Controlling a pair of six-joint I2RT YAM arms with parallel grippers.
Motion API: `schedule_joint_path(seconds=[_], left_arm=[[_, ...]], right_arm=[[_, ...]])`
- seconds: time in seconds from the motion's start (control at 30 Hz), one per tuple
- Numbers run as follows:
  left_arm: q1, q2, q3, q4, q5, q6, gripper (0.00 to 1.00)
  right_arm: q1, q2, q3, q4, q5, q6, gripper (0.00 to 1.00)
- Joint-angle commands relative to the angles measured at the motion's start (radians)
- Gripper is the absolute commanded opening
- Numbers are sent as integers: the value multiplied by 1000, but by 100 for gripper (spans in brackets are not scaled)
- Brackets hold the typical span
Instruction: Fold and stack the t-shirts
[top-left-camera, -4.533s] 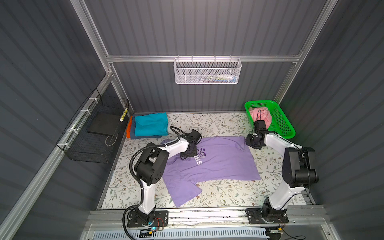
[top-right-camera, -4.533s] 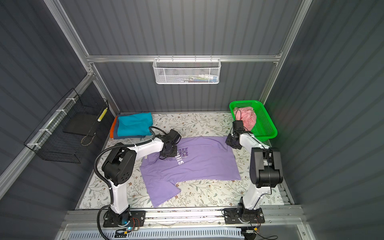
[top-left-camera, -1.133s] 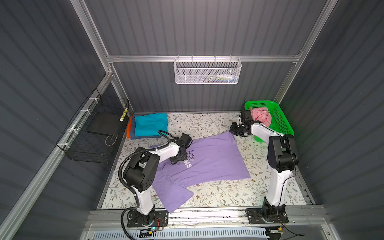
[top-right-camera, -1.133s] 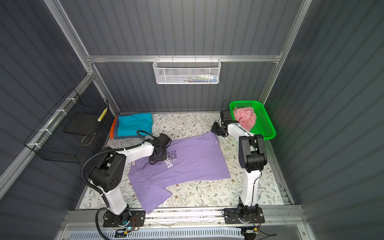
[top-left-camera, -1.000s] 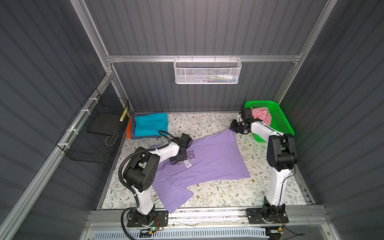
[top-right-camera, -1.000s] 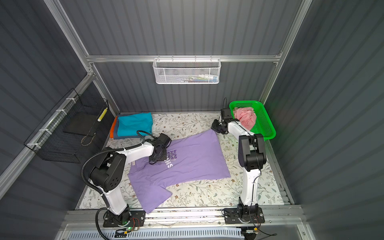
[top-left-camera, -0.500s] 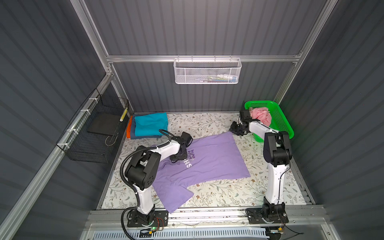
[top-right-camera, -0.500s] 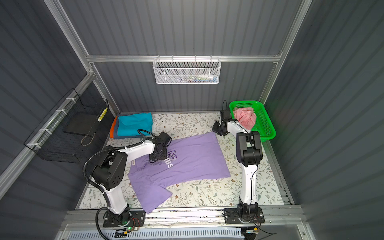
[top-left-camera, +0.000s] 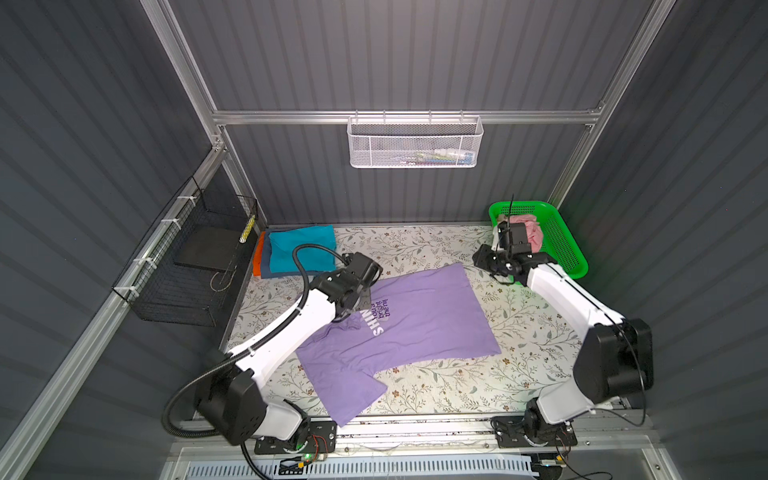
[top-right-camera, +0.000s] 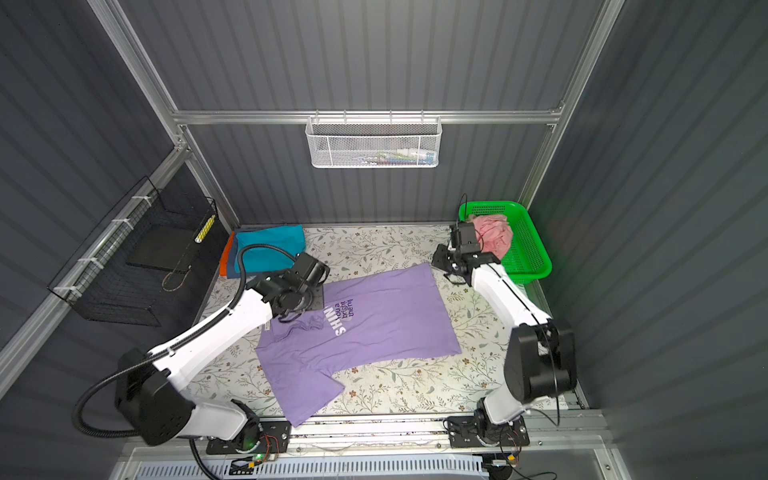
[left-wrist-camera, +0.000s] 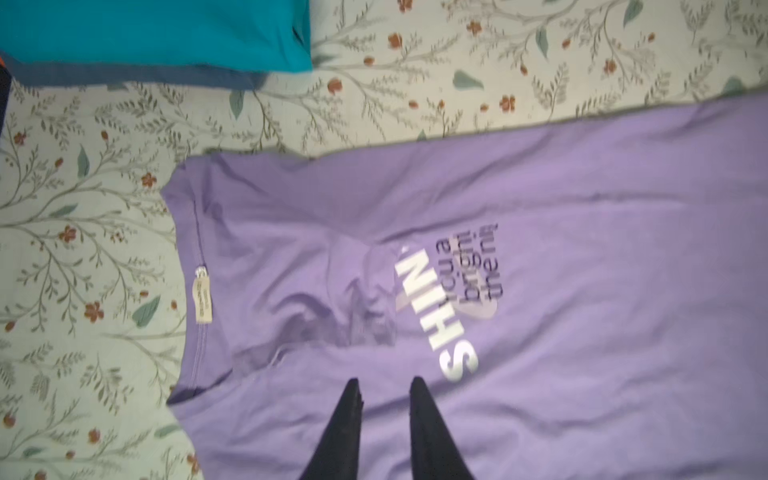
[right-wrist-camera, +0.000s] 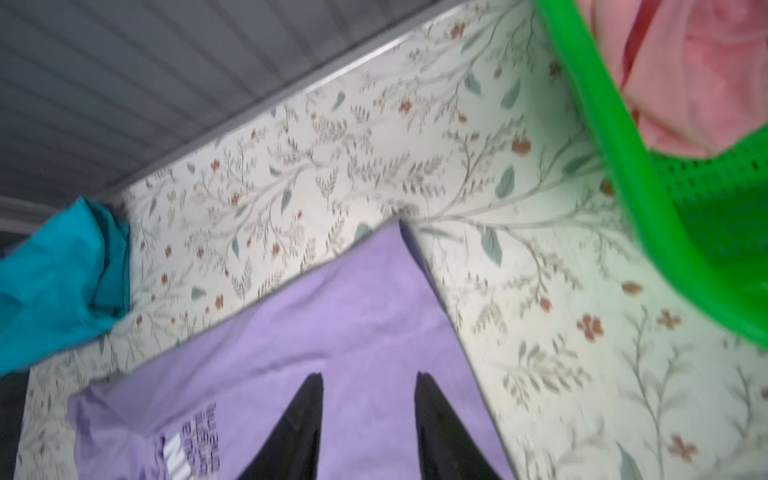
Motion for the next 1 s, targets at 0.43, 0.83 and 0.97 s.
schedule_joint_path(seconds=[0.43, 0.83, 0.97], left_arm=[[-788, 14, -384, -181, 136, -727, 48], [-910, -52, -559, -77, 104, -978, 74], [-910, -142, -631, -47, 60, -1039, 68]], right_arm=[[63, -334, -497, -215, 20, 28, 55], [64, -320, -513, -196, -36, 35, 59], [63, -320, -511, -200, -29, 31, 59]])
